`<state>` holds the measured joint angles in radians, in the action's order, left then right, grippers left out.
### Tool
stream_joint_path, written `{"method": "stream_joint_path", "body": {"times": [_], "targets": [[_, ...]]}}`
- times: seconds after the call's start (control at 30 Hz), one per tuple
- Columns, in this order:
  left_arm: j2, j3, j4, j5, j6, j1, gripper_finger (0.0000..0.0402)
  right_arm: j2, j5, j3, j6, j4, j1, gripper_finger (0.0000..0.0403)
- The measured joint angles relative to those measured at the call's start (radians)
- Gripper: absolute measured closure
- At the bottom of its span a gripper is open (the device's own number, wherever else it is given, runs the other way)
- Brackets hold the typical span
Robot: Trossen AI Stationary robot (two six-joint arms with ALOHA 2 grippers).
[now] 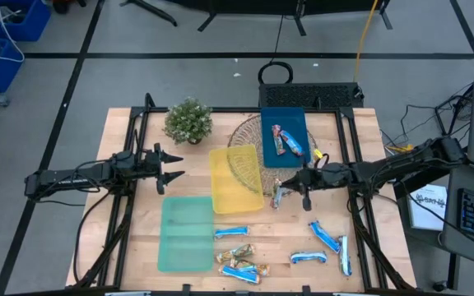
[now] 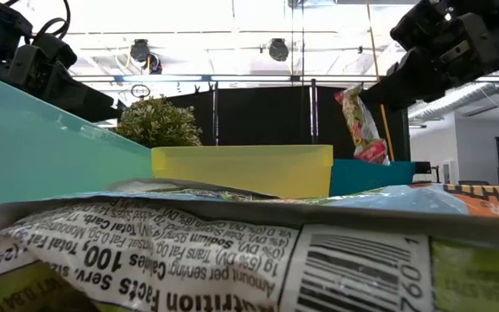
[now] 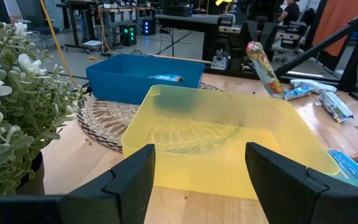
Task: Pick and place Granola Bars by type
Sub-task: Put the red granola bar into the blue bin
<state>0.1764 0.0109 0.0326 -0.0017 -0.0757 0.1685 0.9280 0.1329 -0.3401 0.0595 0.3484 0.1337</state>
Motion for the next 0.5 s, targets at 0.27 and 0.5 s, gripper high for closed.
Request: {"method": "stream_joint_path", "body": {"times": [0.27, 0.5], "targets": [[0.000, 0.000, 0.001, 0.000, 0.000, 0.000, 0.0146, -0.038, -0.007, 0.000, -0.079, 0.022, -0.086, 0.0403], [0.000, 0.000, 0.001, 0.000, 0.000, 0.000, 0.0146, -0.038, -0.056, 0.000, -0.105, 0.051, -0.148, 0.0403]]}}
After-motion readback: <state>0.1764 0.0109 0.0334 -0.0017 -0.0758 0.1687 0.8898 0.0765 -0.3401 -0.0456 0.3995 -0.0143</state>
